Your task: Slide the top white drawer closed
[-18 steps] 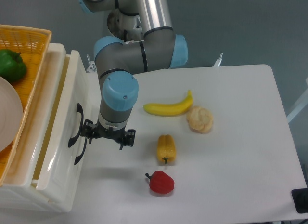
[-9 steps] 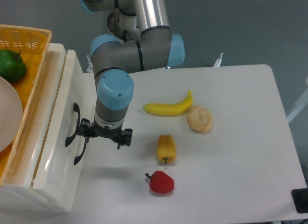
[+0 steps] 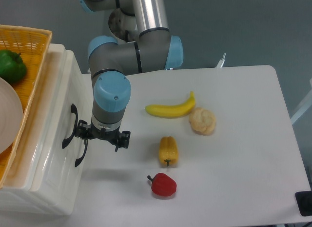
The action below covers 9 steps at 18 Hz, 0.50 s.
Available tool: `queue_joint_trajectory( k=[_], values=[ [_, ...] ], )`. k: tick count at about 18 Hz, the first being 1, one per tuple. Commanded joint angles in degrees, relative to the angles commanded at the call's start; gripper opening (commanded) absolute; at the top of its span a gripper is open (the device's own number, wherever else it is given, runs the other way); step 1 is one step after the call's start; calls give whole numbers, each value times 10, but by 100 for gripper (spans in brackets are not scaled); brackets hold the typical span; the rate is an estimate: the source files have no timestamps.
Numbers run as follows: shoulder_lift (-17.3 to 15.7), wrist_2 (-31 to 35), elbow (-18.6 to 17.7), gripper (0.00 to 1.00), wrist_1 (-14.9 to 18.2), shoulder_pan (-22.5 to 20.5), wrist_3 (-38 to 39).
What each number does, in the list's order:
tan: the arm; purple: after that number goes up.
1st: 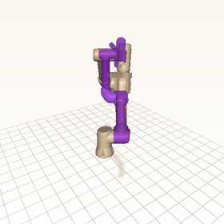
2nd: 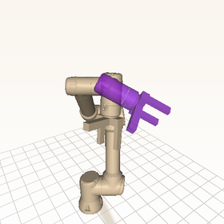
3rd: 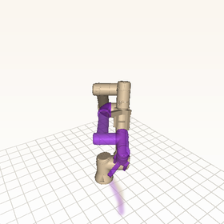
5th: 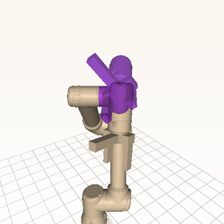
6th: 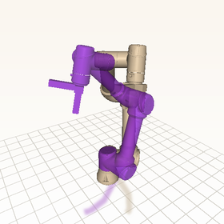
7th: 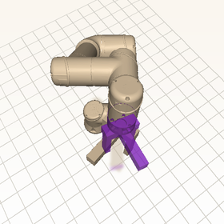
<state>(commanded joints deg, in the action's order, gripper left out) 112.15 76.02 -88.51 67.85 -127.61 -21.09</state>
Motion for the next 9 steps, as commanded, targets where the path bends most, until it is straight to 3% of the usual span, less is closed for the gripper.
queue_joint_trajectory(
  k=[4,9],
  values=[
    [-7,2,13,100,-2,-34,-32],
    [-20,119,13,100,7,-54,-129]
  ],
)
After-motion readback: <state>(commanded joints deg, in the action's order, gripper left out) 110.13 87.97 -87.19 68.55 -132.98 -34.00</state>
